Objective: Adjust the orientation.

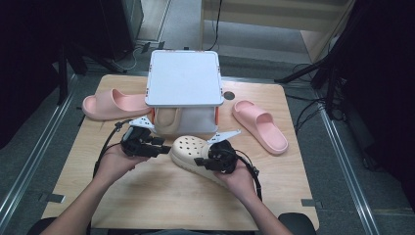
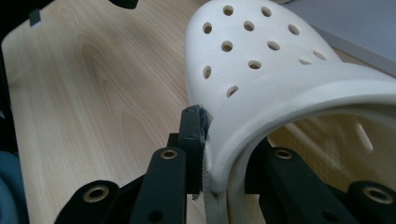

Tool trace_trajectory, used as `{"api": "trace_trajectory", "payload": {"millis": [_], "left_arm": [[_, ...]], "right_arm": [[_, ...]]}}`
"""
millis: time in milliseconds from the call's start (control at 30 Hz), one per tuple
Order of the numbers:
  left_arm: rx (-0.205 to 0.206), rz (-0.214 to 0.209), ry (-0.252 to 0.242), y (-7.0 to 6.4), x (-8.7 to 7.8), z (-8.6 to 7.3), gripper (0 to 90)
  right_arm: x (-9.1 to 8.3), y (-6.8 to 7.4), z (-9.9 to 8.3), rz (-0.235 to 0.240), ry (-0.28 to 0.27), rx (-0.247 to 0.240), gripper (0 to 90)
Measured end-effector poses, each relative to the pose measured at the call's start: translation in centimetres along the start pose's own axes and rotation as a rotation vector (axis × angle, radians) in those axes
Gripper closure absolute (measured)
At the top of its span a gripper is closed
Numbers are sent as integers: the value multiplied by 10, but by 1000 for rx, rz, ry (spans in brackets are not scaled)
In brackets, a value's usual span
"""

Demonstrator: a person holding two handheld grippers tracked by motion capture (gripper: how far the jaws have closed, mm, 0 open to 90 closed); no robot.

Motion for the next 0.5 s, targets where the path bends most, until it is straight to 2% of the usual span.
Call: {"api": "trace_trajectory", "payload": {"millis": [133, 233, 500], "left_arm": [[-3, 11, -5, 0, 0, -3, 495], [2, 12, -10, 0, 1, -4, 485], [23, 21, -5, -2, 5, -6, 433]], "right_arm": [[3, 3, -1, 3, 13, -23, 744], [-1, 3, 0, 3, -5, -24, 672], [-27, -1, -1, 21, -52, -11, 610]]}}
Point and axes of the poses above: each handheld gripper's, and its own axes: x roughly forward along the jaws, z roughly out of its top, y roughly to its left, the point moved 5 cm from there along x, roughly forward along the jaws, and after that the axes turned 1 degree about -z, right-handed, at the moved point
